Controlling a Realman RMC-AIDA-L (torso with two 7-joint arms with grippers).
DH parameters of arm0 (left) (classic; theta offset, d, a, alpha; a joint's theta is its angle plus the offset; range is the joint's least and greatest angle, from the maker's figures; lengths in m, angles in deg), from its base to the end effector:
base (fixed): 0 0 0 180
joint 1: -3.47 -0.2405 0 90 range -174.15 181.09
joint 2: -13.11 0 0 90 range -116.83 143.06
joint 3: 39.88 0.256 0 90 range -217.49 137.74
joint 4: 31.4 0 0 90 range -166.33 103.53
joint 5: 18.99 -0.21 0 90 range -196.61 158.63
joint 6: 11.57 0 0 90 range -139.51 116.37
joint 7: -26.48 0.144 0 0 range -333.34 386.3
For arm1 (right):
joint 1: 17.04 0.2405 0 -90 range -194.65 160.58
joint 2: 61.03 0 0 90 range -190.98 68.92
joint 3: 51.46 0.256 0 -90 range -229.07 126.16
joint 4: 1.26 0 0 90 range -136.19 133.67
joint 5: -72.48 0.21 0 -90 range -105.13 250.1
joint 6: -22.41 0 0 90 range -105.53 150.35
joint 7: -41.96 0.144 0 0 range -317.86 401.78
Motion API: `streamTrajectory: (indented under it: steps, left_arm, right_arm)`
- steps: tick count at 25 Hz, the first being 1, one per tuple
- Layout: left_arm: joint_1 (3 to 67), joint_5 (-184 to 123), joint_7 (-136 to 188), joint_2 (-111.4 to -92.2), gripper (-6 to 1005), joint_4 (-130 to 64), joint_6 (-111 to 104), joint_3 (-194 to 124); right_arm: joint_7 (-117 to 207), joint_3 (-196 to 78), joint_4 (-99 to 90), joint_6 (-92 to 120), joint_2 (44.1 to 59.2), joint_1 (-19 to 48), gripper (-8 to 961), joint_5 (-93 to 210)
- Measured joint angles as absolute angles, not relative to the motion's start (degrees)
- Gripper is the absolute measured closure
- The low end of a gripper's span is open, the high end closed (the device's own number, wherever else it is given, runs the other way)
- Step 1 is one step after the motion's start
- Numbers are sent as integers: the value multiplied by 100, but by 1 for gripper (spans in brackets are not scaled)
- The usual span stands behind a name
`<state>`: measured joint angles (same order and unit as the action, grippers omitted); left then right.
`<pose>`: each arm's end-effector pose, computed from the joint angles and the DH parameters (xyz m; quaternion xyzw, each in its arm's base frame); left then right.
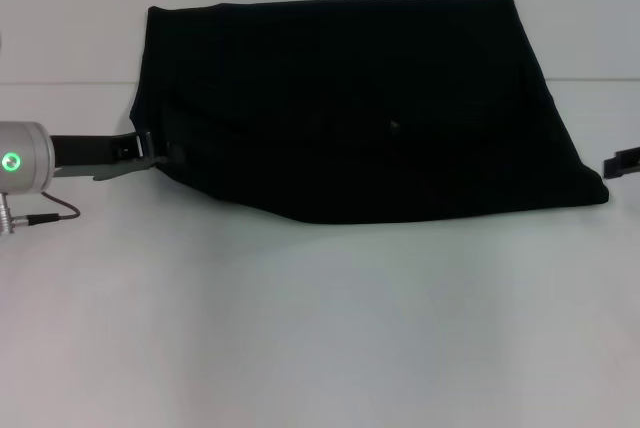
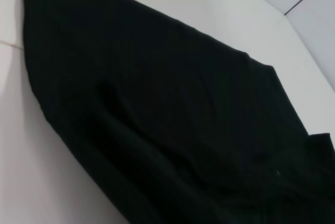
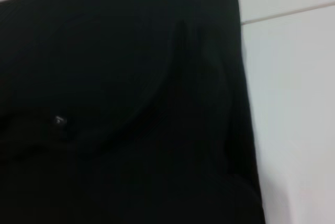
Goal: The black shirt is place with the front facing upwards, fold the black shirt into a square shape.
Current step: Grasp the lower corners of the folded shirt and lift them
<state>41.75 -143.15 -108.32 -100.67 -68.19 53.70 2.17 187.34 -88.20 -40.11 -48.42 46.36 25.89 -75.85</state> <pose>-0.2797 0.4110 0.0359 -0.7530 -0.5883 -0.1883 0.2268 0.3048 0.4199 0.0961 -0.7359 0.6117 0.0400 0.2875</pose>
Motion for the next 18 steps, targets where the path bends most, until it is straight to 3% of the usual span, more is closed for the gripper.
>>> streamTrajectory:
  steps: [6, 18]
  left_arm:
    - [4184, -14303, -10836, -10086, 978, -6863, 5346, 215]
    - [4197, -14291, -10836, -10119, 978, -6875, 5314, 213]
  right_arm:
    - [18748, -9153, -3944, -3841, 5043, 2656, 245, -7817]
    - [18705, -9356, -3224, -2860, 5175, 2908, 278, -7862]
